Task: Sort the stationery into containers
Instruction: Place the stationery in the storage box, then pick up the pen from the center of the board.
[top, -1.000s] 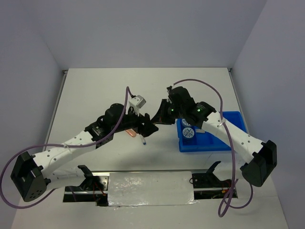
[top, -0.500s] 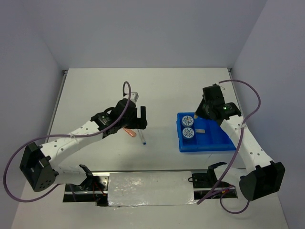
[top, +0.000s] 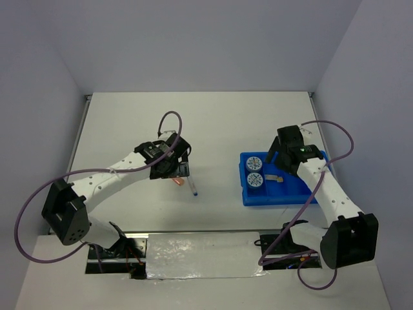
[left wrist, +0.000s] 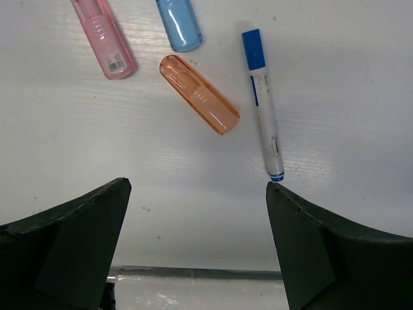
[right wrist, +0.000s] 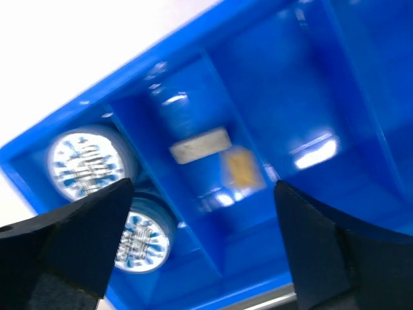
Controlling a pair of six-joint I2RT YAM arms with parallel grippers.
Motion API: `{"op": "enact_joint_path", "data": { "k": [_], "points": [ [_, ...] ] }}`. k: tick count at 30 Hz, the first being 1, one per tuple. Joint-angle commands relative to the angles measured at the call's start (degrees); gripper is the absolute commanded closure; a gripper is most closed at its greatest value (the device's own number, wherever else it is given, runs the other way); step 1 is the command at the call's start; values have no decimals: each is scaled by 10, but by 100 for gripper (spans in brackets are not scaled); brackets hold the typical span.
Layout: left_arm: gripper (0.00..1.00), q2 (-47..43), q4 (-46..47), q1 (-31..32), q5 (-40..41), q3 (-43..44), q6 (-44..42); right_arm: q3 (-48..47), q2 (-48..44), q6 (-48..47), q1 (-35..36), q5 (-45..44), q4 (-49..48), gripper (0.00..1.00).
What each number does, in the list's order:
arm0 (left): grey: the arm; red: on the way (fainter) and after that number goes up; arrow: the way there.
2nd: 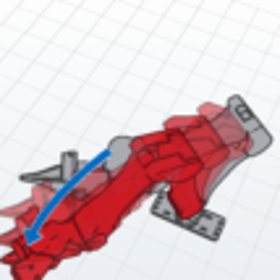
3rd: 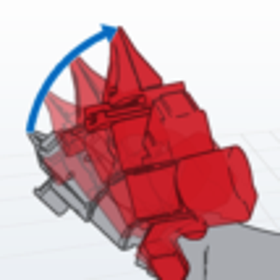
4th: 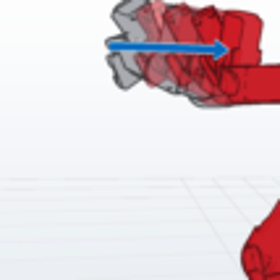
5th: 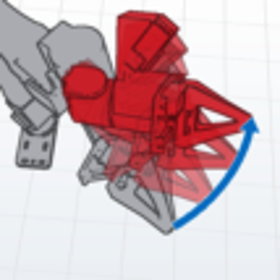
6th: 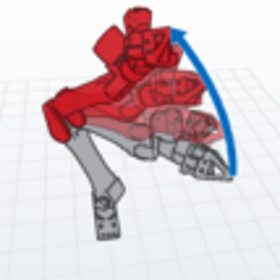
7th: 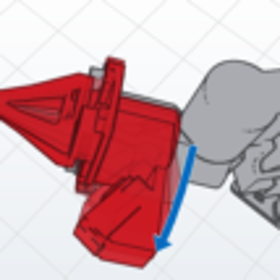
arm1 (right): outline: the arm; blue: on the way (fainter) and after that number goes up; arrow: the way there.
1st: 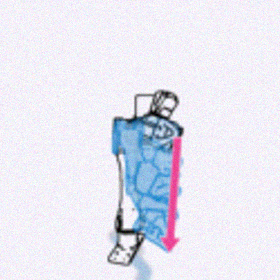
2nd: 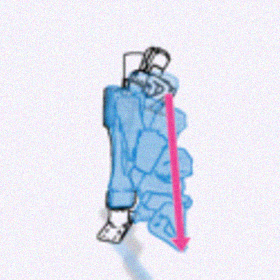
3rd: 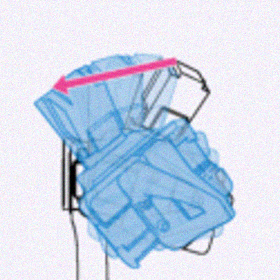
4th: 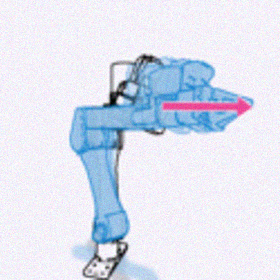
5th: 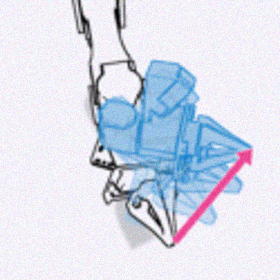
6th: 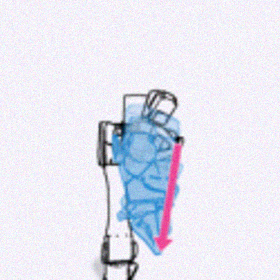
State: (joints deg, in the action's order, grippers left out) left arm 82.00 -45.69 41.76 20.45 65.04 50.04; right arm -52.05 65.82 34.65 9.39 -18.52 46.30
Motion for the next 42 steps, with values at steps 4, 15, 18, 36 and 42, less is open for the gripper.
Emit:
{"op": "enact_joint_path", "data": {
  "k": [4, 15, 18, 36, 42],
  "points": [
    [1, -19, -71, -43, 54, 30, 45, -50, 12, -41, 38, 25, -25, 1],
    [1, -119, -125, -215, 80, 40, 35, -223, 215, -83, 349, 98, -71, 33],
    [1, -133, -128, -229, 79, 40, 16, -272, 308, -81, 380, 94, -72, 37],
    [1, -172, -116, -260, 51, -7, -60, -391, 558, -80, 433, 140, -60, 52],
    [1, -170, -107, -268, 41, -11, -79, -372, 571, -85, 433, 139, -65, 84]
  ]
}}
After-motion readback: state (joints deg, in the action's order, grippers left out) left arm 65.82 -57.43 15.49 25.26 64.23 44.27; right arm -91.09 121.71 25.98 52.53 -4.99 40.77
